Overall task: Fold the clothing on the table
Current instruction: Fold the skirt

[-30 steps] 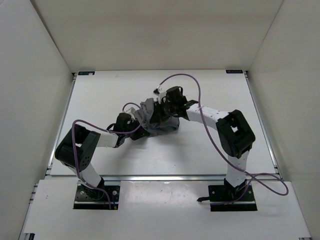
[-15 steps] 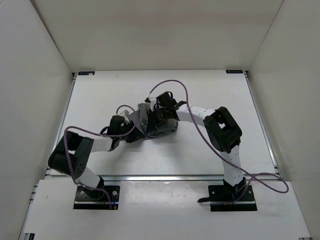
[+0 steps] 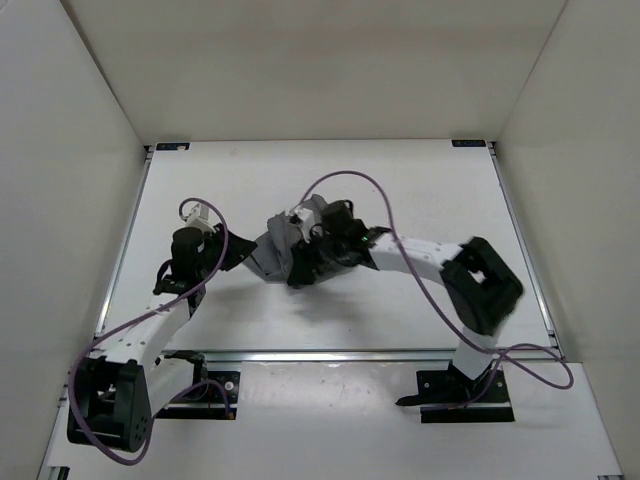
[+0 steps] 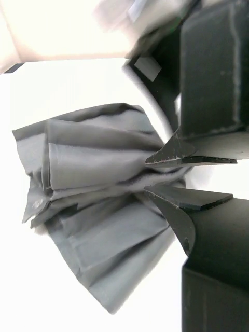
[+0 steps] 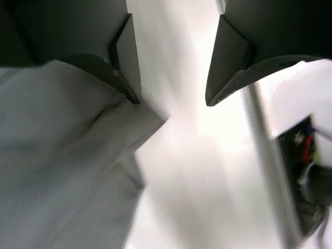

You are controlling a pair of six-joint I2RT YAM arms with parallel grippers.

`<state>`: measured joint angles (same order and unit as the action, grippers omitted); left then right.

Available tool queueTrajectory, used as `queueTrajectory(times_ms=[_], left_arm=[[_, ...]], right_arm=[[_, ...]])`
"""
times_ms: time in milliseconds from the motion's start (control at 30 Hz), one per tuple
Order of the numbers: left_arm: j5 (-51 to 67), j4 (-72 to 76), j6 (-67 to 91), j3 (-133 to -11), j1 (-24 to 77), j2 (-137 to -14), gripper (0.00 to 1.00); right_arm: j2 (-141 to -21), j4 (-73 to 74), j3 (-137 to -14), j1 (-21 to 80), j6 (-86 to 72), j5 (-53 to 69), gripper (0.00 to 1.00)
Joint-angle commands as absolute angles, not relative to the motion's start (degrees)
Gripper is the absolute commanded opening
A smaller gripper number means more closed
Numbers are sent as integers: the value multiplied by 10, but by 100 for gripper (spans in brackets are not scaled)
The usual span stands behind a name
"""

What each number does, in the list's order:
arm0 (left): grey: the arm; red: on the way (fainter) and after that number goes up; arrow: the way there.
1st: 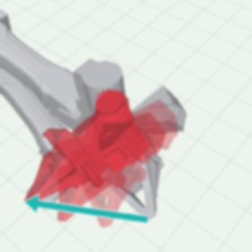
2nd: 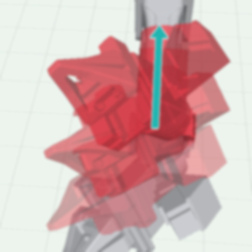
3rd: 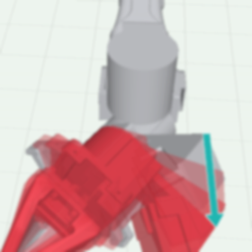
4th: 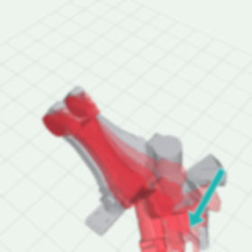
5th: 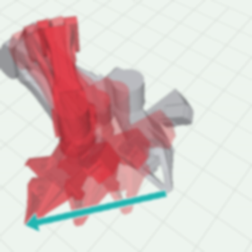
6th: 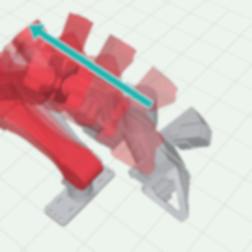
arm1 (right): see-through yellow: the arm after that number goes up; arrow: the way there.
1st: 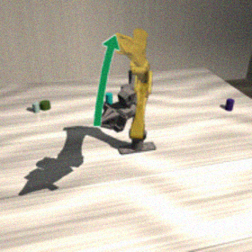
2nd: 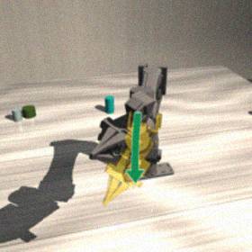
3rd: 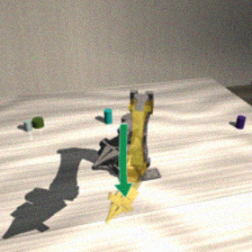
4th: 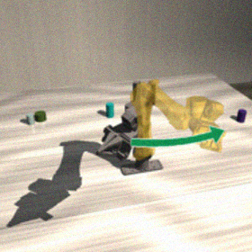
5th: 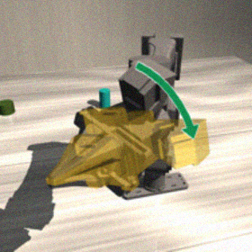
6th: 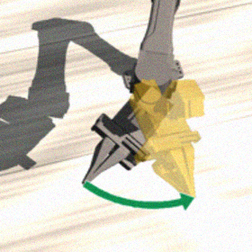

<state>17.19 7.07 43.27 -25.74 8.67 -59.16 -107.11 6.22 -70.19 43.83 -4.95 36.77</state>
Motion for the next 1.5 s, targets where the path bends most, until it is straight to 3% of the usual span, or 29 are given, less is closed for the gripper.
queueTrajectory(times_ms=[0,67,133,167,233,733,900,1100,1467], left_arm=[[165,23,417,-258,72,-567,32],[157,23,418,-254,71,-548,32],[151,16,417,-250,69,-537,32],[149,12,416,-253,67,-535,32],[156,2,411,-257,70,-538,33],[146,-47,385,-258,45,-494,33],[141,-42,384,-261,47,-499,33],[144,-33,386,-255,43,-504,33],[150,-65,375,-276,33,-488,34]], right_arm=[[-926,-185,-553,430,-81,396,51],[-873,-238,-512,416,-106,340,52],[-883,-175,-543,400,-85,335,32],[-900,-158,-552,397,-85,333,14],[-924,-149,-570,387,-82,341,1],[-1219,-37,-841,416,-58,370,0],[-1248,-11,-839,446,-35,381,0],[-1263,57,-837,495,27,267,0],[-1404,196,-1099,470,-114,46,0]])
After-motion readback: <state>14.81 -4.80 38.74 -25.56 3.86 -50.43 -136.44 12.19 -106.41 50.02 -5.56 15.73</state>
